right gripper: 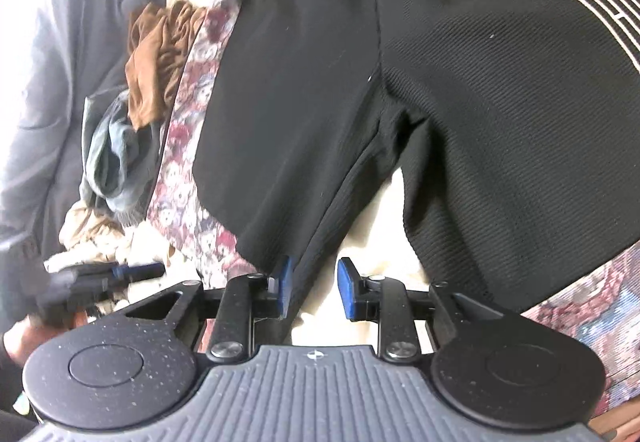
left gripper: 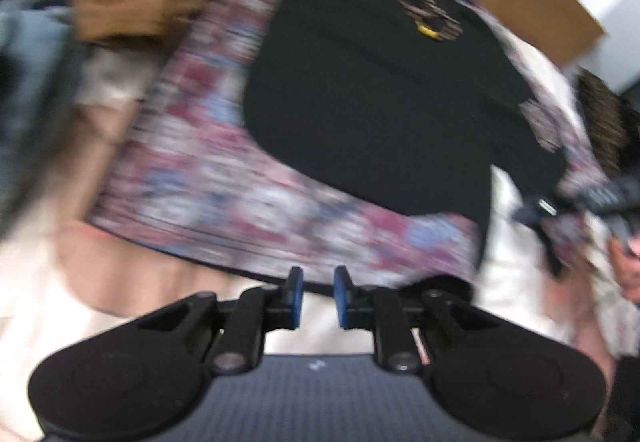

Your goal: Fold clothes

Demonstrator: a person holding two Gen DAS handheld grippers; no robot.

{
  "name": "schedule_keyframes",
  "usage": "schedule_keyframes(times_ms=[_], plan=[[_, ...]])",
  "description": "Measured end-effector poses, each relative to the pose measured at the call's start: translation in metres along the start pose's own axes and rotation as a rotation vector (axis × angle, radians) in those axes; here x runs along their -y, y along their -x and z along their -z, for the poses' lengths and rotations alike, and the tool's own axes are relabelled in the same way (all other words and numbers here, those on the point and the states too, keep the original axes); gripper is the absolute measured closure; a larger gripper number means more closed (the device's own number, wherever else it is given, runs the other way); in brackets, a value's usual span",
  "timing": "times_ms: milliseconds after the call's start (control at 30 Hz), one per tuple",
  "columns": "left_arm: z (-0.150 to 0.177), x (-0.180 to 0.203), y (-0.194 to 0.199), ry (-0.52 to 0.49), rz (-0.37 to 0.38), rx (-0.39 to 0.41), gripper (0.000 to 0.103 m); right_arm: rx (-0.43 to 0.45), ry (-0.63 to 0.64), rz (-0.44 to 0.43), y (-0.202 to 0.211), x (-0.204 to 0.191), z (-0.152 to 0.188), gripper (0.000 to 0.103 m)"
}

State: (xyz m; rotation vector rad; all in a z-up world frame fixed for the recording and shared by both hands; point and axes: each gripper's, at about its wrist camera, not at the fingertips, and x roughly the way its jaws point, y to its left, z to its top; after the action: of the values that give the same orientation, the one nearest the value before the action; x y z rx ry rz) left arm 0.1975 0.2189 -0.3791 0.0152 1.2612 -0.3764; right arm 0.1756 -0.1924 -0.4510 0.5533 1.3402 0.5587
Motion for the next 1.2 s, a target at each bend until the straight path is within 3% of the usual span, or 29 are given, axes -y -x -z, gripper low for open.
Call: schedule_keyframes(times_ms=[133,200,367,767,1000,1200], plan=[[-0.011,-0.020,0.009,0.007,-0.191,0.096,0.069,-0.025,0.002,-0.001,-0.004,-0.003,0.005,0.077],[-0.014,-0.023,0.012,-0.024,-0.309,0.150,0.068,-0.031,0.007,-0.001,-0.006,-0.004,0.007,0.077],[-0.016,-0.030,0.006,-0.080,-0.414,0.183,0.068,-0.041,0.016,0.005,-0.006,-0.006,0.009,0.077],[-0.006,-0.041,-0.025,-0.148,-0.450,0.169,0.068,-0.069,0.025,0.011,-0.009,-0.004,0.013,0.077],[-0.002,-0.050,-0.039,-0.129,-0.426,0.148,0.069,-0.079,0.022,0.016,-0.010,-0.003,0.015,0.077],[-0.001,-0.064,-0.040,-0.072,-0.372,0.176,0.069,-0.094,0.027,0.012,-0.013,-0.006,0.017,0.077]])
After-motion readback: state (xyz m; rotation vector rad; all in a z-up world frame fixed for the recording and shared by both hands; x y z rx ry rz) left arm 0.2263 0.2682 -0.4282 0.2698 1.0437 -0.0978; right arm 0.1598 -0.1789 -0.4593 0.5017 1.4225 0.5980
